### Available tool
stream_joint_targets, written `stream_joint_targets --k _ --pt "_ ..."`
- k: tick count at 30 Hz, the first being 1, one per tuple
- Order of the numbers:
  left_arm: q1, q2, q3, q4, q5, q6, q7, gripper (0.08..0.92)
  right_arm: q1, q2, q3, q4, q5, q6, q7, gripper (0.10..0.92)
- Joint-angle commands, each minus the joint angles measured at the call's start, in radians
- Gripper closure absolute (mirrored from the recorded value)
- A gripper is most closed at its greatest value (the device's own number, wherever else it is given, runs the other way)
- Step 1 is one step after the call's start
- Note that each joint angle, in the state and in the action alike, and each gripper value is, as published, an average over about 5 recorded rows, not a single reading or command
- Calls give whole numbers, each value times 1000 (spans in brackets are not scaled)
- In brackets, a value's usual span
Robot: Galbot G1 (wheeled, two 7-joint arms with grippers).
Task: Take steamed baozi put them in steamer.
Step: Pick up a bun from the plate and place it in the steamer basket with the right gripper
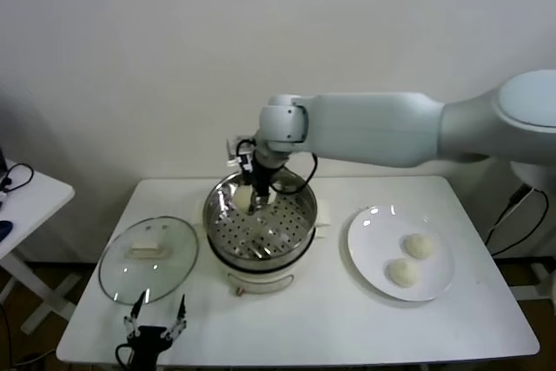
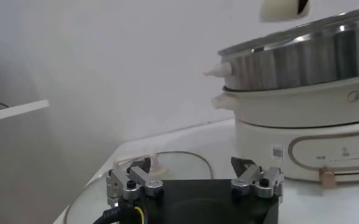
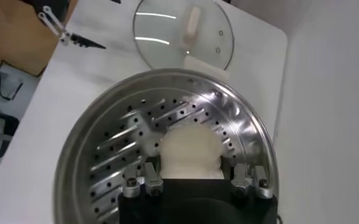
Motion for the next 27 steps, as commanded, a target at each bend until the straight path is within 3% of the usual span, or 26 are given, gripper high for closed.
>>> stream_joint_targets --k 1,22,27 --pt "-2 0 -2 4 -1 1 1 177 -107 85 29 -107 -56 -9 13 381" --pt "-6 1 -6 12 -3 0 2 177 -182 113 32 -155 -138 -6 17 380" --pt "-5 1 -4 10 -3 -1 2 177 -183 107 42 -151 -140 1 20 314"
